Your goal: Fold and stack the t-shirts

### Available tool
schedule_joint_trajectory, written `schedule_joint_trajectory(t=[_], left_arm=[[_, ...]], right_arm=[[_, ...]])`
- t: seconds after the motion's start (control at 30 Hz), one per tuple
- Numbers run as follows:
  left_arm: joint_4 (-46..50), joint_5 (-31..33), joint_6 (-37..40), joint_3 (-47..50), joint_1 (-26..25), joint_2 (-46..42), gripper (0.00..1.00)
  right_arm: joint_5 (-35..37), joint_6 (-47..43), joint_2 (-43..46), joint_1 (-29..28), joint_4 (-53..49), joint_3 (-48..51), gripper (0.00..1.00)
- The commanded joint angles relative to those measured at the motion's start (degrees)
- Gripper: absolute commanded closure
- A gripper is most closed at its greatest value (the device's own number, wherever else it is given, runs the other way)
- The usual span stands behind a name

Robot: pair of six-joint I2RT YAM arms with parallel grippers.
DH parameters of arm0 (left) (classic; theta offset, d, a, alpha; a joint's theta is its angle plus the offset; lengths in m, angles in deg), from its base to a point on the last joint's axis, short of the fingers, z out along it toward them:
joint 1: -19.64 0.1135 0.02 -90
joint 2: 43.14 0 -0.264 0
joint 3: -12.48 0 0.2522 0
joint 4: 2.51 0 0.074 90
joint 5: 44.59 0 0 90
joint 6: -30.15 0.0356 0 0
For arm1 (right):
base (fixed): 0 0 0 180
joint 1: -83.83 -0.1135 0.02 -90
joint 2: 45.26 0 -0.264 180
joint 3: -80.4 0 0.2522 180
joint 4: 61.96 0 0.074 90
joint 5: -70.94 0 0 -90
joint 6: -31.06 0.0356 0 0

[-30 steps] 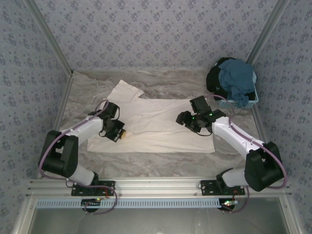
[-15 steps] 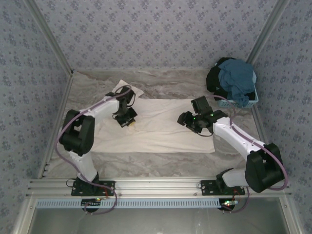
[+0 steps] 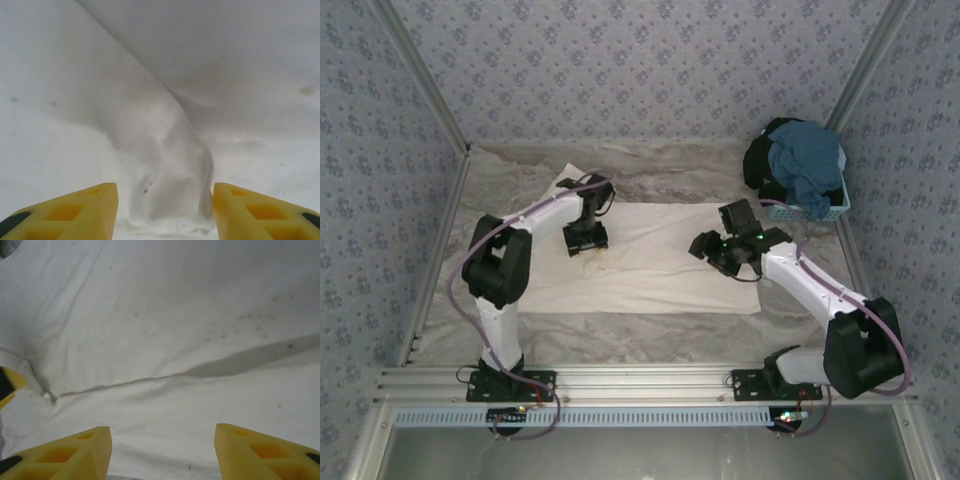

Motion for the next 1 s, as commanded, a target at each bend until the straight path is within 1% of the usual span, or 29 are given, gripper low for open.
schedule_joint_trajectory(t=[0.0,0.07,0.1,0.17,0.27,0.3,0.37,0.4,0.53,0.73,0.83,0.97], left_arm=[[2.3,4.8,0.0,1.1,0.7,-8.8,0.49],[0.9,1.2,-1.7,5.6,2.6,-11.8,0.53],[-0.5,-1.4,-2.8,8.6,3.9,-13.1,0.56],[-3.3,-4.4,-4.3,13.6,6.3,-15.4,0.61],[-7.7,-8.5,-6.1,19.5,9.8,-17.5,0.76],[-8.9,-10.0,-6.6,20.7,10.8,-17.6,0.79],[-10.3,-11.1,-6.9,21.7,11.9,-17.3,0.8],[-10.5,-11.0,-6.9,21.9,12.3,-17.0,0.8],[-11.3,-10.5,-7.2,23.7,15.3,-15.2,0.81],[-10.9,-9.2,-7.8,28.5,20.7,-13.3,0.82],[-10.8,-8.2,-9.1,32.1,22.3,-14.4,0.82],[-9.2,-6.4,-10.5,35.9,23.8,-16.9,0.82]], right_arm=[[4.7,2.0,3.6,2.8,-4.3,3.1,0.44],[6.0,2.9,5.2,5.2,-5.7,5.4,0.48],[6.5,3.4,5.6,6.4,-6.2,6.4,0.5],[7.1,3.7,5.6,8.6,-6.5,7.8,0.56],[6.5,3.6,3.5,11.0,-4.9,9.2,0.66],[6.7,3.3,2.3,11.5,-4.9,9.0,0.68],[7.2,2.7,-0.1,12.0,-4.9,8.4,0.7],[7.6,2.4,-1.3,12.2,-3.1,8.2,0.71],[8.1,1.7,-6.7,13.7,-2.0,7.3,0.74],[10.0,1.2,-14.4,14.3,-10.0,3.7,0.76],[11.1,2.1,-16.0,12.9,-13.2,3.3,0.78],[10.4,4.7,-15.4,9.3,-15.8,4.1,0.76]])
